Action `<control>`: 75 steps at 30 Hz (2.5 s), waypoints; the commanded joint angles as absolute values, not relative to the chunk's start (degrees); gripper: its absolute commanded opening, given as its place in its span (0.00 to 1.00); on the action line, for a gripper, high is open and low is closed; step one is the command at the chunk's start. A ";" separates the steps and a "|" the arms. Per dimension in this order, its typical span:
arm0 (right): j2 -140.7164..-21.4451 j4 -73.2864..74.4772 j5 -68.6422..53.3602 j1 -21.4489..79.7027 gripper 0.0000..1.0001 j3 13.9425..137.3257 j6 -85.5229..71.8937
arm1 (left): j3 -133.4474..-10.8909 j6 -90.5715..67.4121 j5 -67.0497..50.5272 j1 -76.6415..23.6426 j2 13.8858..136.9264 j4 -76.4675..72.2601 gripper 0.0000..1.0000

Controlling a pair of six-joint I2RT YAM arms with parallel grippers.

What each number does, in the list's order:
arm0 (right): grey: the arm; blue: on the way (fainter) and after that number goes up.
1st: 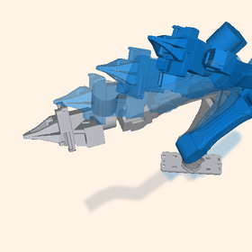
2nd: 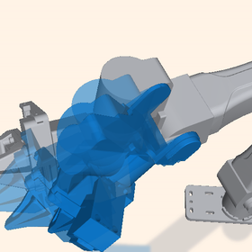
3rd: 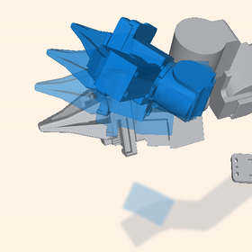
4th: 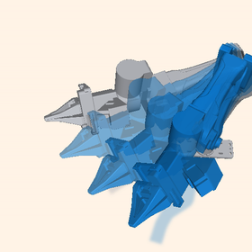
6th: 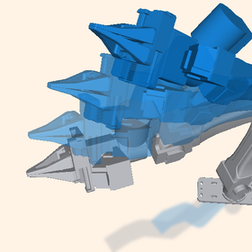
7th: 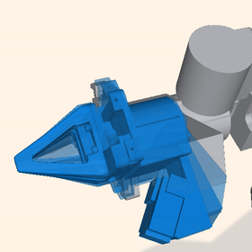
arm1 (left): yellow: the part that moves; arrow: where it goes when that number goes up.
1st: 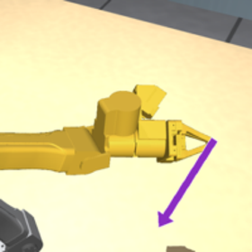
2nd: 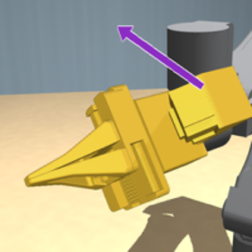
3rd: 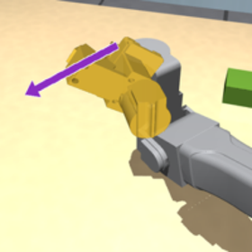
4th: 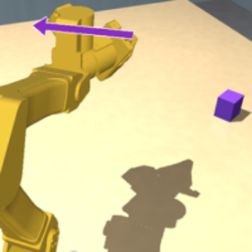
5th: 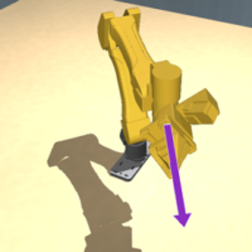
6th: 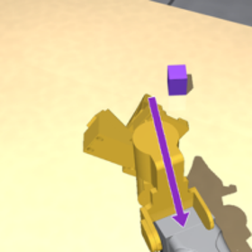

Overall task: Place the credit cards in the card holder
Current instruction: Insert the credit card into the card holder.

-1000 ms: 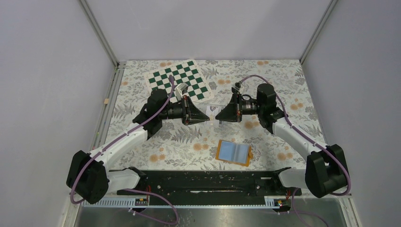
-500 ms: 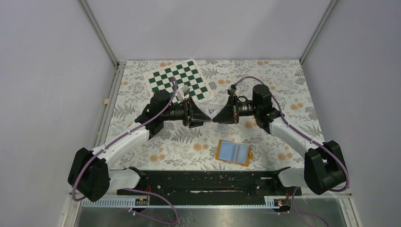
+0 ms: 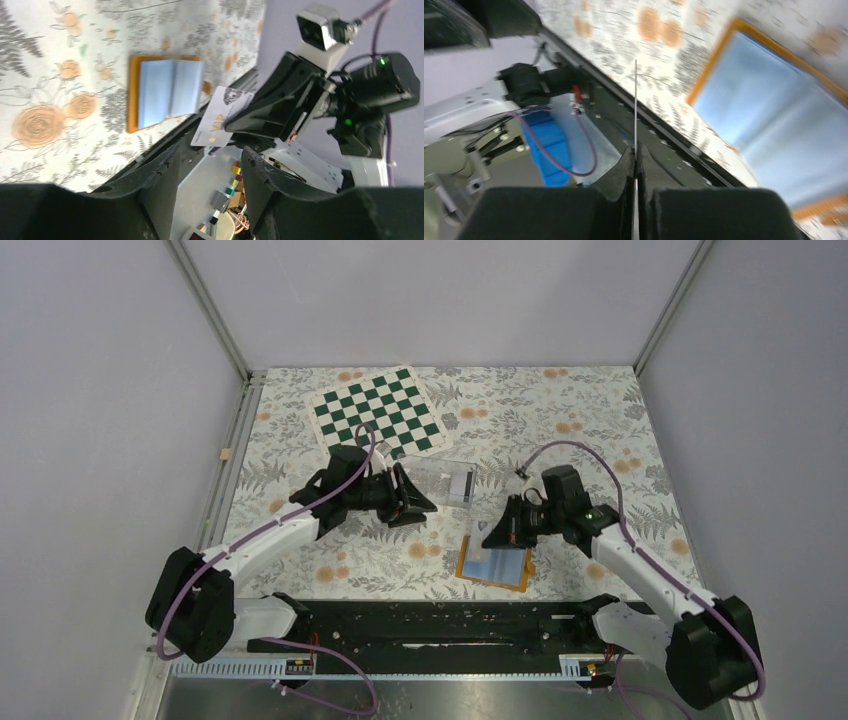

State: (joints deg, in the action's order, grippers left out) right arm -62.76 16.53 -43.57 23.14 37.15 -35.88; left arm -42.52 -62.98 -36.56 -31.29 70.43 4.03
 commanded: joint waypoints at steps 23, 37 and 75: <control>-43.83 30.94 -21.69 18.62 0.00 25.67 -32.24 | -40.37 -65.31 -27.73 -45.18 88.02 -3.36 0.40; -51.44 24.35 -23.76 17.23 0.00 25.23 -32.31 | -41.11 -63.93 -28.56 -45.48 92.18 -3.35 0.34; -64.94 13.13 -30.39 17.14 0.00 21.98 -34.89 | -45.89 -61.26 -25.25 -48.19 100.22 2.47 0.13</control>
State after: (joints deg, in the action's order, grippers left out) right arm -66.83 5.06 -35.18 17.45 19.07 -40.10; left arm -43.92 -63.57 -28.12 -48.01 99.68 0.03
